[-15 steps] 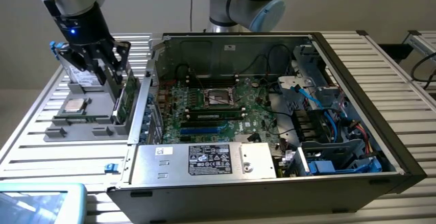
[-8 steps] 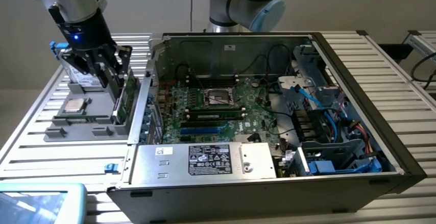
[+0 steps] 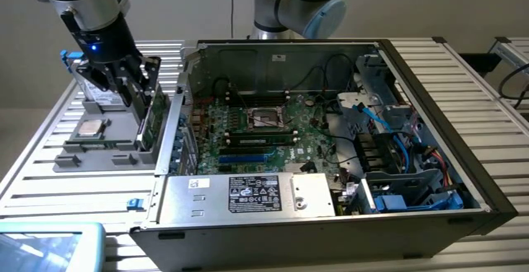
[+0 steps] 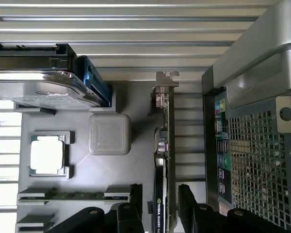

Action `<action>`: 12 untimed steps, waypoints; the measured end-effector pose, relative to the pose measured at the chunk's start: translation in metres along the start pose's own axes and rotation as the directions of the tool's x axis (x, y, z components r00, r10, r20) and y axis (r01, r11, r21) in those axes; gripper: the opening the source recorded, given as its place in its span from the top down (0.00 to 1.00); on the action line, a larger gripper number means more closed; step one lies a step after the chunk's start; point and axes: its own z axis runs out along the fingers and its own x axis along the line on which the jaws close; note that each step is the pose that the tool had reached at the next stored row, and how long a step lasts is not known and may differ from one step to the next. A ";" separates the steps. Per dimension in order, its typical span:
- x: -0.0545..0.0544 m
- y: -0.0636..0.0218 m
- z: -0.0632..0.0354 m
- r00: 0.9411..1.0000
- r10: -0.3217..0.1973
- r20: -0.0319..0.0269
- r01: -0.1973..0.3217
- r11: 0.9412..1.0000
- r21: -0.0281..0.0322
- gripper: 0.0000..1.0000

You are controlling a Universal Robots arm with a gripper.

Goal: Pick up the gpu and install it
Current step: 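Pick up the gpu and move the gpu toward the slot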

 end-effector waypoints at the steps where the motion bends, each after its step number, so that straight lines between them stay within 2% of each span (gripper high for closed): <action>1: 0.000 -0.0002 0.0017 1.000 0.000 0.000 0.000 1.000 -0.003 0.56; 12: 0.001 -0.0023 0.0214 1.000 0.000 0.000 0.000 1.000 -0.003 0.56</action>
